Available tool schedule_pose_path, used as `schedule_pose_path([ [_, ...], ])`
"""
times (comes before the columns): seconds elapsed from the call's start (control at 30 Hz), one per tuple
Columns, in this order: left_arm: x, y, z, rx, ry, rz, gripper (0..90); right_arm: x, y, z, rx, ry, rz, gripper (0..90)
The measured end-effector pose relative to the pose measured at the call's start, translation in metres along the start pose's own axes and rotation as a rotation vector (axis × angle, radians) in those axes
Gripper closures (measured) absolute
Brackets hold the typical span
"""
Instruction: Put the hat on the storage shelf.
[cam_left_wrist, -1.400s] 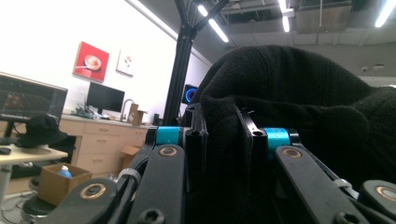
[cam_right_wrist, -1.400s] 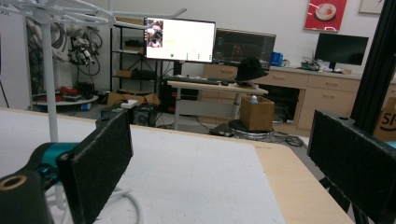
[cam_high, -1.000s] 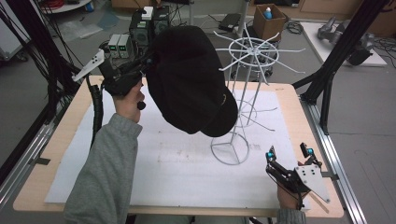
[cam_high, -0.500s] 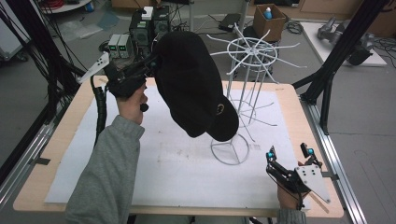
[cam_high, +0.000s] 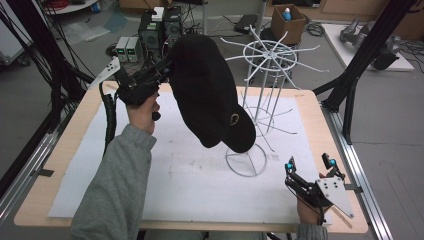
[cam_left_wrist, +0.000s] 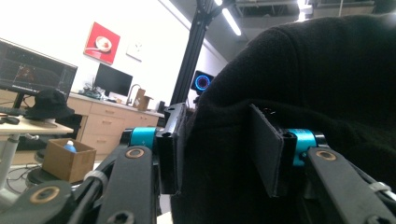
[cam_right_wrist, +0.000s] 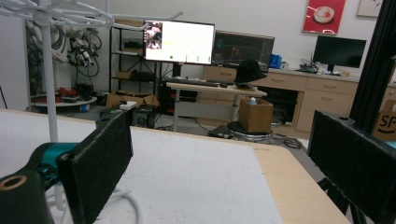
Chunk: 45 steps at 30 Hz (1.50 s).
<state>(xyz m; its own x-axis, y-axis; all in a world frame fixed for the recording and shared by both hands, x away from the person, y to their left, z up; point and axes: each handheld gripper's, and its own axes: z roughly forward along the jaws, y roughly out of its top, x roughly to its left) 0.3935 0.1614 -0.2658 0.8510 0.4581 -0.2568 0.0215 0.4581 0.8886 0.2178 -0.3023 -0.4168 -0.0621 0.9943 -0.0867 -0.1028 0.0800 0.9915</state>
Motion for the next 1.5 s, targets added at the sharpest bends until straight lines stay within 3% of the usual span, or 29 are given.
schedule_pose_path([
  [0.53, 0.008, -0.006, -0.003, -0.007, 0.026, -0.038, 53.2, 0.000, 0.000, 0.000, -0.001, 0.000, 0.003, 5.8],
  [0.6, 0.008, -0.007, -0.003, -0.009, 0.019, -0.035, 52.9, 0.000, 0.000, 0.000, -0.001, 0.000, 0.001, 5.8],
  [0.73, 0.009, -0.007, -0.006, -0.011, 0.044, -0.019, 50.8, 0.000, 0.000, 0.000, 0.000, 0.000, 0.002, 5.8],
  [0.9, 0.012, -0.007, -0.010, 0.003, 0.082, -0.004, 41.9, 0.000, 0.000, 0.000, 0.000, 0.002, 0.000, 5.8],
  [1.0, 0.014, -0.007, -0.011, -0.002, 0.064, -0.007, 30.3, 0.000, 0.000, -0.001, 0.000, 0.002, 0.004, 5.8],
  [1.1, 0.013, -0.006, -0.011, 0.005, 0.075, 0.005, 24.9, 0.000, 0.000, 0.000, -0.001, 0.002, 0.003, 5.8],
  [1.17, 0.014, -0.006, -0.013, 0.000, 0.071, 0.007, 16.0, 0.000, 0.000, 0.000, 0.000, 0.002, 0.001, 5.8],
  [1.27, 0.015, -0.001, -0.019, -0.029, 0.077, -0.022, 5.3, 0.000, 0.000, -0.001, -0.001, 0.002, 0.004, 5.8],
  [1.5, 0.019, 0.005, -0.032, -0.028, 0.129, 0.020, 1.7, 0.001, 0.000, -0.001, 0.000, 0.002, -0.004, 5.8],
])
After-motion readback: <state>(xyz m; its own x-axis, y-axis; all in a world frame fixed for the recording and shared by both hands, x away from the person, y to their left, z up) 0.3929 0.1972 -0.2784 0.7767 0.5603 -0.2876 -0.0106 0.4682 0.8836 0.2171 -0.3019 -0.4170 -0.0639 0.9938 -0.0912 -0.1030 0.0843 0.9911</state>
